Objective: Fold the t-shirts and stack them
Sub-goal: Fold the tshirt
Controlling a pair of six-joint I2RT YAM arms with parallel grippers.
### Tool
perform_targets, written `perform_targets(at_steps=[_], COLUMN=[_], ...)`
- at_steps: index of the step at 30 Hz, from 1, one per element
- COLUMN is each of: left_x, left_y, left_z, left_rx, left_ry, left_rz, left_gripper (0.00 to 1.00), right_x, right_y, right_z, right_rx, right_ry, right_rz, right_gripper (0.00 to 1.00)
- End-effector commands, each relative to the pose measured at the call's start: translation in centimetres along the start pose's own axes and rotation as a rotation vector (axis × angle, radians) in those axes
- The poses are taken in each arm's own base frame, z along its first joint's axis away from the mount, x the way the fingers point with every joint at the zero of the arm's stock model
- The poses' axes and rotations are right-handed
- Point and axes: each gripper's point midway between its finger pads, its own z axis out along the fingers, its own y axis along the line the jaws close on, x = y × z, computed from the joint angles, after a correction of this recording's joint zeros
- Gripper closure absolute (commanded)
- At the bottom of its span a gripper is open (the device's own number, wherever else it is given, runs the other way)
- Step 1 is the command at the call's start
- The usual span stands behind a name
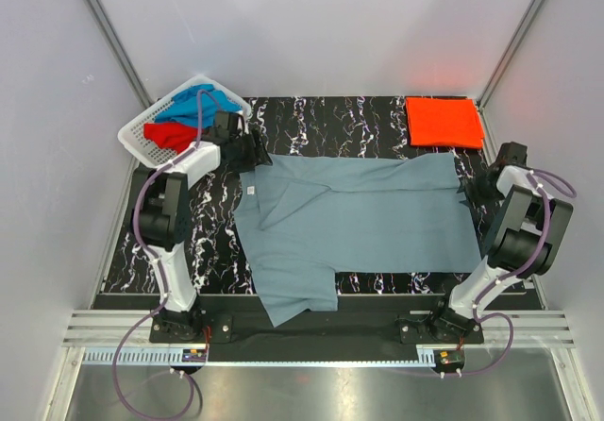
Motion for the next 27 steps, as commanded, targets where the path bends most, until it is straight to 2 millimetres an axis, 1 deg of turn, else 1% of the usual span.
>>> perform_targets(at_steps=[1, 2, 3, 6, 7, 10, 13, 17, 18, 19, 22, 24, 25, 26, 27], left_x=[-2.0, -2.0, -2.5, -2.5, -2.6, -2.5, -2.5, -2.4, -2.3, -2.6, -2.4, -2.4, -2.4, -2.6, -2.6], left_y=[-1.2, -0.9, -0.3, 0.3, 0.5, 0.8, 0.7, 0.1, 0.1, 0.1, 0.4, 0.5, 0.6, 0.8, 0.8], left_z=[1.1, 1.2, 1.1, 1.2, 1.3, 1.8, 2.5, 3.2, 3.5, 3.5, 4.0, 4.1, 4.2, 4.1, 3.9], left_rx=[0.060, 0.045, 0.007, -0.029, -0.038, -0.043, -0.025, 0.018, 0.018, 0.017, 0.003, -0.005, -0.008, -0.019, -0.028], left_ry=[-0.015, -0.013, -0.031, -0.032, -0.032, -0.023, -0.028, -0.022, -0.016, -0.019, -0.005, -0.005, -0.005, -0.014, -0.015], left_rz=[0.043, 0.050, 0.061, 0.068, 0.073, 0.078, 0.078, 0.074, 0.069, 0.066, 0.056, 0.050, 0.047, 0.046, 0.041], left_gripper=[0.34, 0.34, 0.33, 0.32, 0.32, 0.31, 0.31, 0.32, 0.32, 0.32, 0.34, 0.43, 0.51, 0.57, 0.71], right_x=[-0.6, -0.5, -0.2, 0.1, 0.3, 0.3, 0.0, -0.1, -0.1, -0.2, -0.3, -0.2, -0.3, -0.3, -0.4], right_y=[3.3, 3.6, 4.1, 4.6, 4.9, 5.6, 6.1, 5.8, 5.5, 5.4, 5.3, 4.9, 5.0, 4.9, 4.8], right_z=[-2.0, -1.9, -1.5, -0.8, -0.3, 0.4, 1.1, 2.0, 2.3, 2.3, 2.6, 3.1, 3.1, 3.2, 3.2], right_rx=[-0.121, -0.128, -0.135, -0.134, -0.130, -0.141, -0.137, -0.099, -0.081, -0.076, -0.066, -0.045, -0.044, -0.042, -0.033], right_ry=[0.000, 0.007, 0.014, 0.021, 0.030, 0.033, 0.028, 0.033, 0.028, 0.028, 0.023, 0.026, 0.026, 0.025, 0.017], right_rz=[0.013, 0.018, 0.014, 0.010, 0.015, 0.024, 0.028, 0.029, 0.030, 0.032, 0.040, 0.046, 0.048, 0.046, 0.047], right_gripper=[0.61, 0.61, 0.61, 0.60, 0.60, 0.60, 0.59, 0.59, 0.59, 0.59, 0.60, 0.62, 0.64, 0.68, 0.73])
